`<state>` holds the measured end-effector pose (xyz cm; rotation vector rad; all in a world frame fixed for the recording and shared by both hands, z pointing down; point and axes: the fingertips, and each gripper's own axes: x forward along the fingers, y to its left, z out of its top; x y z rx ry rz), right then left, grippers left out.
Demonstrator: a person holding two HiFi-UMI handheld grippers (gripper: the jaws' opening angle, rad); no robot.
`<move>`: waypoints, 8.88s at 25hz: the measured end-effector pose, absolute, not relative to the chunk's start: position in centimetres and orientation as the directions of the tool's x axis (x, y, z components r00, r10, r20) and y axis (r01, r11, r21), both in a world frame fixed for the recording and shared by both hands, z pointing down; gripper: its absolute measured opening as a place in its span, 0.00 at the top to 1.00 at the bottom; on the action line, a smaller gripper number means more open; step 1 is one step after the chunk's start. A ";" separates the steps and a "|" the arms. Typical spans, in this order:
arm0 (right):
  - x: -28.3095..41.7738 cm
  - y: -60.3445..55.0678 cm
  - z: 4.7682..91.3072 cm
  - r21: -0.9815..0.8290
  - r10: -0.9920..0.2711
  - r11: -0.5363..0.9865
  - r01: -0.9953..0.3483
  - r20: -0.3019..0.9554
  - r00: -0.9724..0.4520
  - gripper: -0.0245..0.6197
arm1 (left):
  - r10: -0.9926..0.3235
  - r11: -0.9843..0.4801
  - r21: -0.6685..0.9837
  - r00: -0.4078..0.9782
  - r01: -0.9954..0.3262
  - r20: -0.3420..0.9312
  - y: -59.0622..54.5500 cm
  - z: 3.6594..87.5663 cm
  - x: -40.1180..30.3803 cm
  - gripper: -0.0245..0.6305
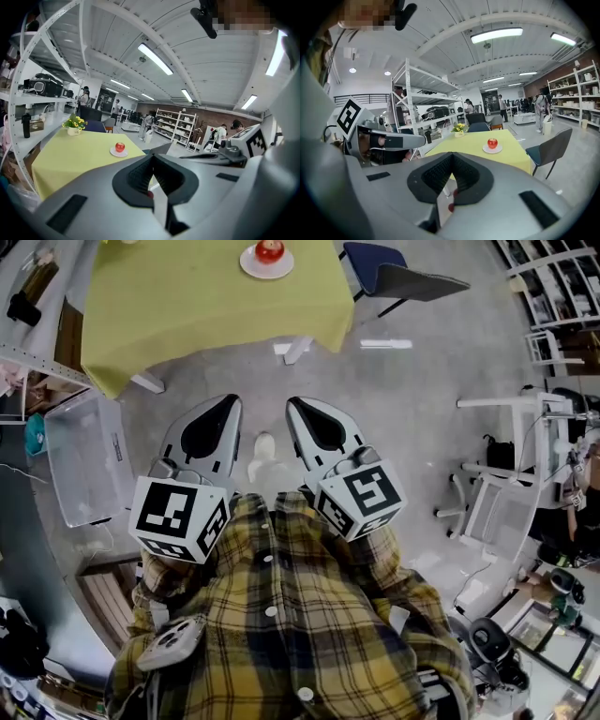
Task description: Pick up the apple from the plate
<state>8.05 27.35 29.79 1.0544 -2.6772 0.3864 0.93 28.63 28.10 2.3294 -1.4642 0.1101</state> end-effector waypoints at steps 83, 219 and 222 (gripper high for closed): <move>2.7 -17.3 31.4 -0.176 -0.642 0.651 -0.739 0.393 -0.659 0.97 | -0.808 -0.433 0.267 0.502 -0.861 0.310 -16.7 28.9 -5.5 0.95; 5.1 -18.9 34.0 -0.252 -0.573 0.653 -0.714 0.451 -0.684 0.97 | -0.675 -0.513 0.115 0.483 -0.851 0.559 -18.7 36.0 -1.8 0.33; 4.9 -19.0 33.4 -0.238 -0.578 0.661 -0.712 0.444 -0.685 0.97 | -0.684 -0.526 0.101 0.491 -0.844 0.540 -18.5 34.4 -1.9 0.33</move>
